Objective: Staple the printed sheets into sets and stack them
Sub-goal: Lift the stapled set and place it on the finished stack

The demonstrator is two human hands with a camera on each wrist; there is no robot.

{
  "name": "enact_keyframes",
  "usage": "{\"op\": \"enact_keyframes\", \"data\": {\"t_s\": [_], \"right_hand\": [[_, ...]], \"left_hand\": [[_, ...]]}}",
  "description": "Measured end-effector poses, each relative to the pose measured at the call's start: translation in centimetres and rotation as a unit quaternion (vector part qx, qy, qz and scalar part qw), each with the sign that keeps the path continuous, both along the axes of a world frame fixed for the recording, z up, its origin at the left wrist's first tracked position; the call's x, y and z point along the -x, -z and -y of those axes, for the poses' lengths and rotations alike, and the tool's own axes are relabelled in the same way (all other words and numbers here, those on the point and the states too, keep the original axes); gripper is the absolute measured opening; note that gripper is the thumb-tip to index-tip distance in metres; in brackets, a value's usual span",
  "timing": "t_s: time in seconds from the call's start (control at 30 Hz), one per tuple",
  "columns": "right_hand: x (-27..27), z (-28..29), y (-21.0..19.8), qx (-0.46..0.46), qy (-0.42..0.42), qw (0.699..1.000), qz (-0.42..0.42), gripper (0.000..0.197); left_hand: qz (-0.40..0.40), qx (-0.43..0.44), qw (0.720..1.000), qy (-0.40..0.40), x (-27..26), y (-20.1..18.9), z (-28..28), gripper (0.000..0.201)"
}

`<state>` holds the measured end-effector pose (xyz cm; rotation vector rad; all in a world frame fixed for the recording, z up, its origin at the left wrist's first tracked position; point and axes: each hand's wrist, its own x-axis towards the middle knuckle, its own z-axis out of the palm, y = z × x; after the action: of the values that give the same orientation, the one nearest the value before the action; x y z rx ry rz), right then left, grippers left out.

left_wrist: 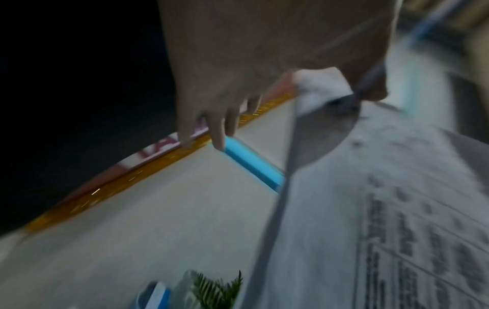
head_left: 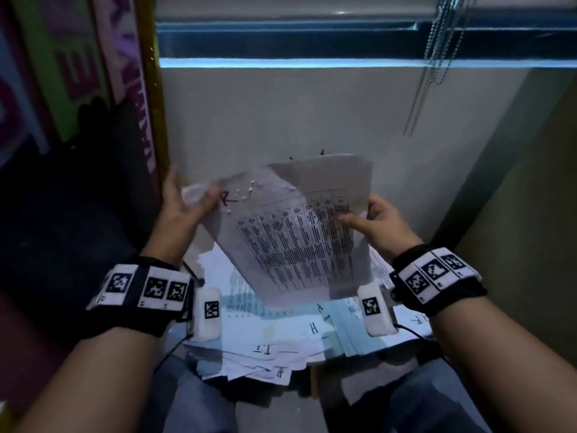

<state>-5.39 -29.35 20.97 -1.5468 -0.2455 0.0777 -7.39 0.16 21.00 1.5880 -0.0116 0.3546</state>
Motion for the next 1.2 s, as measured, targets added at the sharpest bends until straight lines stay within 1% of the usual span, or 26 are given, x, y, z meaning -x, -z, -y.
{"op": "enact_keyframes", "data": {"t_s": [0.03,0.07,0.1,0.17,0.23,0.27,0.3,0.33,0.37,0.43,0.5,0.6,0.67,0.7,0.77,0.83,0.87,0.93,0.97,1.0,1.03,1.07,1.1,1.13,1.17,1.2], "right_hand": [[0.1,-0.1,-0.1,-0.011,0.009,1.000,-0.006,0.030],[0.3,-0.4,-0.2,-0.014,0.015,1.000,-0.008,0.027],[0.5,-0.8,-0.3,-0.011,0.024,1.000,-0.007,0.024],[0.9,-1.7,0.0,0.009,0.060,0.998,0.007,0.019],[1.1,-2.6,1.0,0.012,0.116,0.993,0.020,0.022],[1.3,-2.9,1.6,0.008,0.137,0.990,0.021,0.032],[1.4,-3.1,2.5,0.018,0.152,0.988,0.016,0.049],[1.5,-3.4,3.4,0.043,0.156,0.987,0.005,0.067],[1.9,-3.6,4.2,0.076,0.151,0.986,-0.012,0.076],[2.4,-4.2,5.9,0.145,0.122,0.981,-0.040,0.072],[2.9,-4.6,6.9,0.186,0.111,0.975,-0.046,0.055],[2.5,-5.2,7.2,0.202,0.145,0.968,-0.045,0.037],[2.0,-5.3,7.1,0.183,0.156,0.969,-0.062,0.038],[1.7,-5.2,6.9,0.163,0.161,0.972,-0.053,0.045],[1.2,-4.7,6.1,0.166,0.215,0.962,0.033,0.070],[0.6,-3.9,4.3,0.224,0.271,0.923,0.158,0.091],[0.4,-3.6,3.2,0.267,0.274,0.898,0.218,0.096],[-0.2,-3.6,1.1,0.360,0.231,0.852,0.303,0.098],[-0.5,-3.9,0.3,0.401,0.199,0.838,0.311,0.094],[-0.8,-4.2,-0.1,0.427,0.170,0.836,0.302,0.085],[-1.2,-4.5,-0.2,0.428,0.145,0.846,0.282,0.069],[-1.5,-4.7,-0.1,0.405,0.131,0.867,0.259,0.048],[-1.7,-4.7,0.2,0.359,0.126,0.898,0.221,0.029],[-1.9,-4.5,0.6,0.298,0.127,0.930,0.173,0.018],[-1.9,-4.2,0.9,0.246,0.134,0.951,0.130,0.017],[-1.8,-3.7,1.2,0.210,0.139,0.963,0.099,0.022]], "left_hand": [[-0.034,0.066,0.995,0.067,0.1,0.7,-0.3,0.102],[-0.060,0.097,0.988,0.105,0.3,1.3,-0.1,0.097],[-0.067,0.097,0.987,0.111,0.4,1.8,0.3,0.089],[-0.047,0.044,0.997,0.036,0.5,2.3,2.0,0.068],[-0.015,-0.019,0.998,-0.066,0.3,2.6,3.2,0.050],[-0.006,-0.022,0.995,-0.094,0.3,2.7,3.6,0.042],[0.000,-0.009,0.994,-0.107,0.3,2.8,4.0,0.036],[-0.008,-0.002,0.994,-0.107,0.4,3.2,4.3,0.035],[-0.021,-0.009,0.995,-0.095,0.6,3.7,4.6,0.039],[-0.082,-0.051,0.994,-0.055,1.2,5.0,5.4,0.057],[-0.132,-0.091,0.987,-0.030,1.7,6.3,6.1,0.065],[-0.135,-0.105,0.984,-0.054,1.6,7.3,6.4,0.050],[-0.129,-0.109,0.982,-0.085,1.3,7.4,6.1,0.036],[-0.121,-0.108,0.981,-0.105,1.2,6.9,5.9,0.031],[-0.080,-0.090,0.986,-0.116,0.7,5.8,5.1,0.015],[-0.039,-0.105,0.990,-0.082,0.4,4.0,4.1,0.023],[-0.028,-0.131,0.990,-0.055,-0.1,3.3,3.7,0.025],[-0.009,-0.241,0.970,-0.017,-0.7,2.1,3.6,0.019],[0.011,-0.294,0.956,-0.006,-0.8,1.5,3.9,0.017],[0.039,-0.327,0.944,0.010,-0.9,1.2,4.2,0.019],[0.056,-0.342,0.938,0.027,-0.8,1.0,4.6,0.021],[0.061,-0.348,0.935,0.033,-0.8,1.1,4.8,0.023],[0.052,-0.359,0.932,0.024,-0.8,1.2,4.8,0.025],[0.034,-0.378,0.925,-0.008,-1.0,1.8,4.4,0.028],[0.006,-0.410,0.910,-0.059,-1.0,2.3,3.8,0.032],[-0.023,-0.440,0.890,-0.120,-1.0,2.9,3.0,0.038]]}}
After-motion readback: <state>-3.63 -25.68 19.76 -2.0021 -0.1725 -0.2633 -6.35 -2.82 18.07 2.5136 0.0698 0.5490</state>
